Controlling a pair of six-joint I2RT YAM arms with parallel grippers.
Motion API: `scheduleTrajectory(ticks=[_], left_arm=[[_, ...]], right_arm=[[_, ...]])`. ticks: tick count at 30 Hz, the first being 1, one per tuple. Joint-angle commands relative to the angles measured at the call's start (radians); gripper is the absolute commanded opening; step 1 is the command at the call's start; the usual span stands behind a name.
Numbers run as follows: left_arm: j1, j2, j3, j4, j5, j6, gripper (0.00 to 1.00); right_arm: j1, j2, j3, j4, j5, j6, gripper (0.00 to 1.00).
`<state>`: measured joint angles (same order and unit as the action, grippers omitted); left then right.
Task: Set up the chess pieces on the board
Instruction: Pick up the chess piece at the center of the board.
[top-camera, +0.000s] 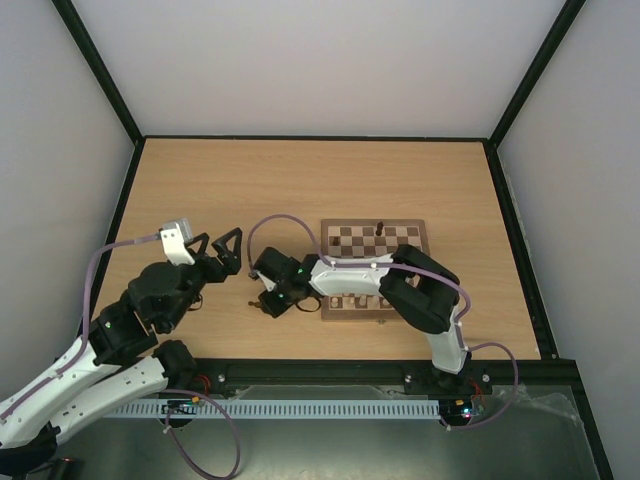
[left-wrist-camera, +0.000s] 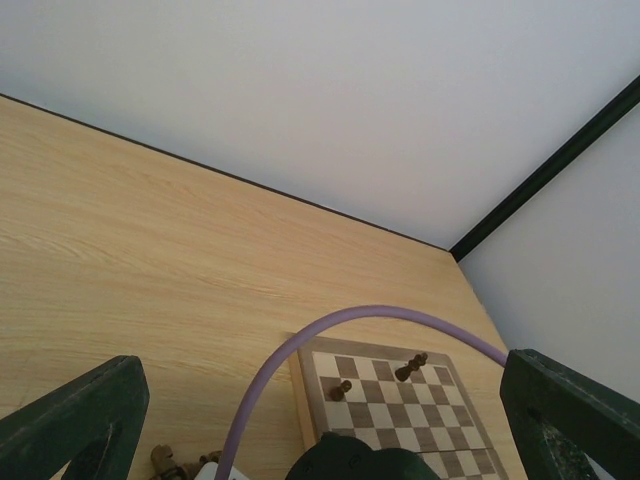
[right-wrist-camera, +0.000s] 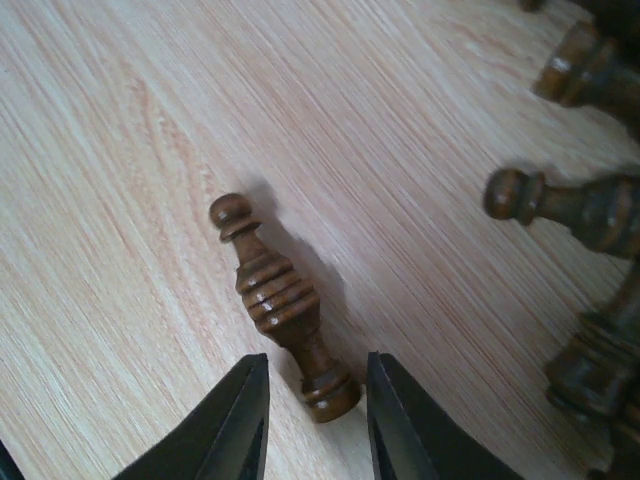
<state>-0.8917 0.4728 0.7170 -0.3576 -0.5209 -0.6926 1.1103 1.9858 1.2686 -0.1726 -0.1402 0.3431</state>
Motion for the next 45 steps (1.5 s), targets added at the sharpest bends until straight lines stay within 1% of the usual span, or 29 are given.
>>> scheduleTrajectory(ticks=[1, 4, 10, 15, 21, 27, 31, 34, 37, 40, 42, 45], left_arm=[[0.006, 0.004, 0.002, 0.022, 0.007, -0.003, 1.00], [0.006, 0.000, 0.003, 0.022, 0.011, -0.005, 0.99], [0.007, -0.003, -0.002, 0.020, 0.019, -0.013, 0.99], [0.006, -0.007, -0.012, 0.024, 0.029, -0.014, 0.99], [0.008, -0.045, -0.074, 0.100, 0.106, -0.012, 1.00], [0.009, -0.045, -0.202, 0.314, 0.291, -0.098, 1.00], [0.043, -0.022, -0.295, 0.478, 0.423, -0.179, 1.00], [0.104, -0.004, -0.342, 0.576, 0.521, -0.235, 1.00], [0.194, 0.023, -0.399, 0.679, 0.644, -0.307, 0.99], [0.286, 0.059, -0.480, 0.827, 0.776, -0.423, 0.99], [0.314, 0.090, -0.515, 0.909, 0.834, -0.472, 0.99], [0.316, 0.131, -0.521, 0.962, 0.862, -0.495, 0.96]], right_arm=[[0.021, 0.054, -0.032, -0.051, 0.017, -0.005, 0.24], [0.021, 0.039, -0.053, -0.040, 0.007, 0.003, 0.15], [0.015, -0.069, -0.109, -0.017, -0.017, 0.031, 0.11], [-0.038, -0.248, -0.189, -0.007, -0.065, 0.066, 0.11], [-0.177, -0.520, -0.259, -0.031, -0.151, 0.087, 0.11], [-0.262, -0.679, -0.300, 0.007, -0.191, 0.110, 0.11], [-0.267, -0.712, -0.310, 0.023, -0.195, 0.111, 0.11], [-0.268, -0.719, -0.330, 0.037, -0.200, 0.114, 0.11], [-0.268, -0.729, -0.346, 0.054, -0.210, 0.120, 0.11], [-0.268, -0.754, -0.366, 0.074, -0.207, 0.124, 0.11], [-0.268, -0.756, -0.366, 0.070, -0.197, 0.123, 0.11], [-0.268, -0.757, -0.368, 0.083, -0.206, 0.130, 0.11]])
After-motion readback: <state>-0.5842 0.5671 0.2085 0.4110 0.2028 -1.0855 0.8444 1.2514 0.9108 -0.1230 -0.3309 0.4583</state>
